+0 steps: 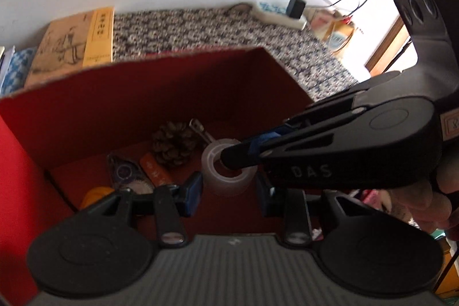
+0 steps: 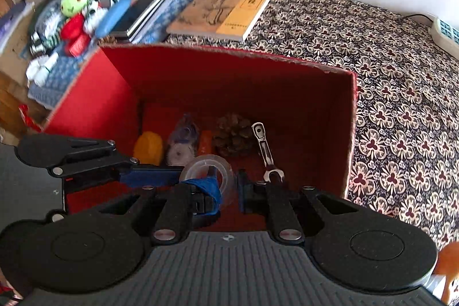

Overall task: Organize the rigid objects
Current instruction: 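Lift the tape roll with the right tool and carry it into the box, then open the right tool to release the tape roll inside the box, then withdraw the right tool up out of the red box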

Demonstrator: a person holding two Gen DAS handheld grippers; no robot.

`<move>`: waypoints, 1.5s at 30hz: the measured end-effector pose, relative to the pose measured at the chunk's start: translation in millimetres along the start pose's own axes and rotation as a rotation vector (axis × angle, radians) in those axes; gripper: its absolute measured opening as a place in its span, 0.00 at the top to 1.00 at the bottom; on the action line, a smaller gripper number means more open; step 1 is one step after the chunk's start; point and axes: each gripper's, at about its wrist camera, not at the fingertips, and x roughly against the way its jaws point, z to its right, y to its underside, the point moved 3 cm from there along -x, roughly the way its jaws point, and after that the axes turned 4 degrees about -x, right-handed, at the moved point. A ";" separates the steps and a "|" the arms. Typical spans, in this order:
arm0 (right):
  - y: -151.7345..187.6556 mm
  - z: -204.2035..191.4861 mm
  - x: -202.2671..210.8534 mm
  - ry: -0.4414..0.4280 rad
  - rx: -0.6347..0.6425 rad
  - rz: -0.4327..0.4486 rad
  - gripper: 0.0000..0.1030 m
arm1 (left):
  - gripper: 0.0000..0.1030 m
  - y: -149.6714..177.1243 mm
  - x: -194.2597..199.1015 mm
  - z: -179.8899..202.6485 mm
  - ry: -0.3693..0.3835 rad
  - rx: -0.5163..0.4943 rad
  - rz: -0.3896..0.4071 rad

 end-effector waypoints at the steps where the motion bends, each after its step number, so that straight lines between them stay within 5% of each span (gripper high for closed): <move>1: -0.8 0.6 -2.9 0.001 0.000 -0.008 1.00 | 0.68 -1.1 -3.4 0.6 -0.013 0.000 -0.014; 11: -3.9 6.1 -16.5 -0.001 -0.018 -0.004 1.00 | 0.68 -3.9 -10.3 2.7 -0.089 -0.045 -0.041; 17: -8.2 11.1 -17.4 -0.039 -0.062 0.041 1.00 | 0.67 -6.1 -2.8 -5.5 -0.224 -0.062 -0.026; 22: -6.9 9.6 -16.6 -0.040 -0.068 0.079 1.00 | 0.49 -8.6 1.5 -19.5 -0.304 -0.065 -0.012; 45: -4.1 10.6 -13.7 -0.045 -0.136 0.204 1.00 | 0.43 -12.9 -1.7 -24.9 -0.402 -0.065 -0.016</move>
